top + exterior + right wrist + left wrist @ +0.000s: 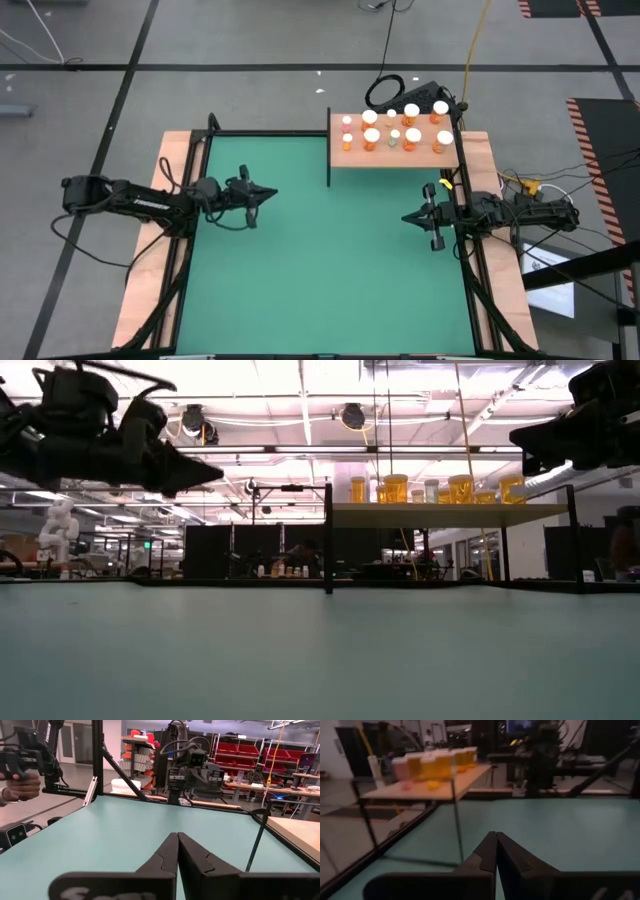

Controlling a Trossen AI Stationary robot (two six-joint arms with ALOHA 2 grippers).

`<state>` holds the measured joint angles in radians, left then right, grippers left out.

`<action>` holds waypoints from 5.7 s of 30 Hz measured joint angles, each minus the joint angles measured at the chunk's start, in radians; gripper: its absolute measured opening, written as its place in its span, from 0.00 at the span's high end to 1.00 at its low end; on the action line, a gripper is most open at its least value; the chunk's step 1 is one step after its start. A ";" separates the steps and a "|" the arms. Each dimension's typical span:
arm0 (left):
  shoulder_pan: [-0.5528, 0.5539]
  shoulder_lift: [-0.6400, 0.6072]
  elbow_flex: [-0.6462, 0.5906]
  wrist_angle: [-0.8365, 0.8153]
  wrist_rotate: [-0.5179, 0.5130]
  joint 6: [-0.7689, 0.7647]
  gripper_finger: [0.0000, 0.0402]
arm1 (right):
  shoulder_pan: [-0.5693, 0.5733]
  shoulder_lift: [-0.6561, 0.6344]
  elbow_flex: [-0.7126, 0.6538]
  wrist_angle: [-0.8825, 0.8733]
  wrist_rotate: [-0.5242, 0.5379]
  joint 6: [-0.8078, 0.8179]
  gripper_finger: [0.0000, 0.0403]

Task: Pick and place medicine bottles onto shelf by color
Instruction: Return to Home Position

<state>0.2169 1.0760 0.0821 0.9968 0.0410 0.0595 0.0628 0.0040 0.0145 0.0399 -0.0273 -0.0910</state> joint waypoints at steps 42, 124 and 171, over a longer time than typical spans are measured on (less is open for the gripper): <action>0.140 -0.984 -0.072 -0.890 0.224 -0.008 0.99 | 0.000 0.002 0.000 -0.003 0.000 0.000 1.00; -0.251 -1.070 -0.071 -0.985 -0.024 0.067 0.98 | 0.000 0.003 0.000 -0.003 0.000 0.000 1.00; -0.251 -1.070 -0.071 -0.985 -0.025 0.067 0.98 | 0.000 0.003 0.000 -0.003 0.000 0.000 1.00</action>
<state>-0.0341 0.0063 0.0109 0.0120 0.0162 0.1265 0.0624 0.0067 0.0146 0.0365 -0.0273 -0.0906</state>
